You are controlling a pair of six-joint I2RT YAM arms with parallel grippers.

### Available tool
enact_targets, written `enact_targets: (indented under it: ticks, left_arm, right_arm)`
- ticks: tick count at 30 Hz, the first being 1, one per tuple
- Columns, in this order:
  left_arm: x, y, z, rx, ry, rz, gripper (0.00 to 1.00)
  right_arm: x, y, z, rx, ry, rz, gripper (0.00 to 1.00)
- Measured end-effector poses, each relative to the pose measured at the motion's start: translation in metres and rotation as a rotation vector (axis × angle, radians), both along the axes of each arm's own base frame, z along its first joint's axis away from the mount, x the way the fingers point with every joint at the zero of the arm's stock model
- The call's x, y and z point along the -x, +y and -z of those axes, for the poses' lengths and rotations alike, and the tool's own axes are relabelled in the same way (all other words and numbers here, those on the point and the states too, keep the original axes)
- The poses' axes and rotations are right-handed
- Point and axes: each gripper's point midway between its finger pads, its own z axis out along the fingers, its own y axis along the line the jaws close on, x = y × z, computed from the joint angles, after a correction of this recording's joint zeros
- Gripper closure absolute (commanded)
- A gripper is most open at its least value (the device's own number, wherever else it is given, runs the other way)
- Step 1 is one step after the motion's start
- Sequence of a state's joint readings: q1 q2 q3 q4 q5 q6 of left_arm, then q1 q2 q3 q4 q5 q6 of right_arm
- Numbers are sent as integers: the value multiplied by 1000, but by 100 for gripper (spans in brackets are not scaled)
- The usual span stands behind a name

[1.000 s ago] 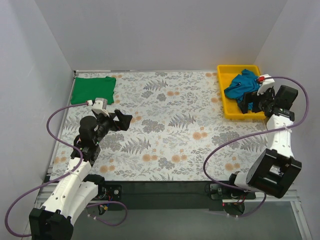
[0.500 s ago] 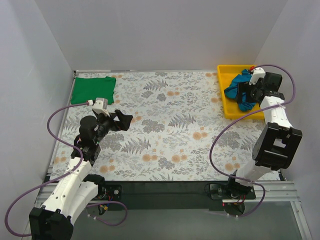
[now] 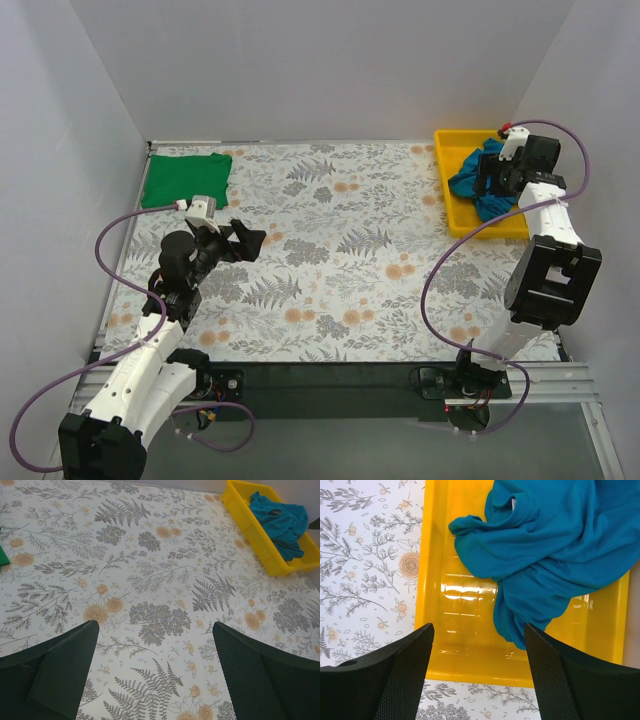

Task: Fold and stack the t-shirts
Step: Grab the tshirt from the pile

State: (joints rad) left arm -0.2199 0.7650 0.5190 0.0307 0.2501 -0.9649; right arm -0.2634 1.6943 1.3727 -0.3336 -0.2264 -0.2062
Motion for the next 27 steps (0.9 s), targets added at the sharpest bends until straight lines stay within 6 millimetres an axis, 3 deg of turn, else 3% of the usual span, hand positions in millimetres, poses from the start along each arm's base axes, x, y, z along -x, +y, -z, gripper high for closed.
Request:
enact_targets:
  ticks: [11, 16, 27]
  left_arm:
    - [1, -2, 0, 0, 0, 10, 2]
    - [1, -2, 0, 0, 0, 10, 2]
    - [-1, -3, 6, -5, 19, 10, 2]
  right_arm:
    - [1, 31, 16, 183, 17, -173, 14]
    - [-5, 35, 22, 313, 26, -200, 15]
    - [-35, -14, 53, 495, 48, 33, 19]
